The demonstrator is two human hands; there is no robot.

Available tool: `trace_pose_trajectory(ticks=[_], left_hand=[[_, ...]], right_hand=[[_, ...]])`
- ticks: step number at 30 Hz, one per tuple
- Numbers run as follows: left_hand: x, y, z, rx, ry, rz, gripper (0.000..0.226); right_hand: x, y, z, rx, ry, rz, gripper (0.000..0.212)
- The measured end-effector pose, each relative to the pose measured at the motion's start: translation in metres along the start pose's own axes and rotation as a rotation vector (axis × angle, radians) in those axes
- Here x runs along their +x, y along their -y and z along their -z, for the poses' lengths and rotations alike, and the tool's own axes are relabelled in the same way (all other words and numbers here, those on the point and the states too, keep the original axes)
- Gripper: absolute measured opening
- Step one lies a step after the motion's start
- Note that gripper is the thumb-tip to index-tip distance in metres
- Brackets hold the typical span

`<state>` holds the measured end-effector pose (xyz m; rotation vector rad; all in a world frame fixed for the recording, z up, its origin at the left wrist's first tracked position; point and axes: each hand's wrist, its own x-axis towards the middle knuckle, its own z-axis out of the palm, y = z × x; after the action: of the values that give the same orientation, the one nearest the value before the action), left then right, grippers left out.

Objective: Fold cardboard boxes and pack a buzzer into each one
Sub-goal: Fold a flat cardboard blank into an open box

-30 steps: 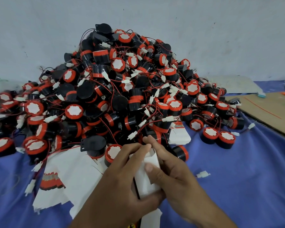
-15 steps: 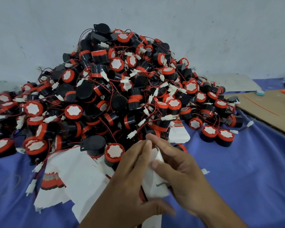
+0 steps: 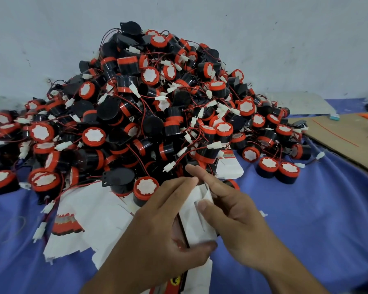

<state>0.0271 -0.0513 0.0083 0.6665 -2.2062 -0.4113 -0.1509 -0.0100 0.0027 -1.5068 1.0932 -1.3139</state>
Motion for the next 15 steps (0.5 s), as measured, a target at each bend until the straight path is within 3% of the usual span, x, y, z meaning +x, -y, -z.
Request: trace_pose_trajectory(ticks=[4, 9, 12, 15], left_hand=[[0.002, -0.003, -0.004, 0.007, -0.066, -0.012, 0.082], [0.001, -0.003, -0.006, -0.026, -0.086, 0.007, 0.086], [0.001, -0.004, -0.009, 0.011, -0.089, 0.015, 0.089], [0.000, -0.007, -0.013, -0.003, -0.043, 0.014, 0.093]], right_hand=[[-0.001, -0.001, -0.011, -0.111, -0.040, 0.075, 0.051], [-0.001, -0.002, -0.020, -0.085, -0.113, 0.062, 0.061], [0.001, 0.001, -0.011, 0.002, -0.062, 0.059, 0.048], [0.000, 0.005, -0.004, -0.078, -0.073, 0.126, 0.048]])
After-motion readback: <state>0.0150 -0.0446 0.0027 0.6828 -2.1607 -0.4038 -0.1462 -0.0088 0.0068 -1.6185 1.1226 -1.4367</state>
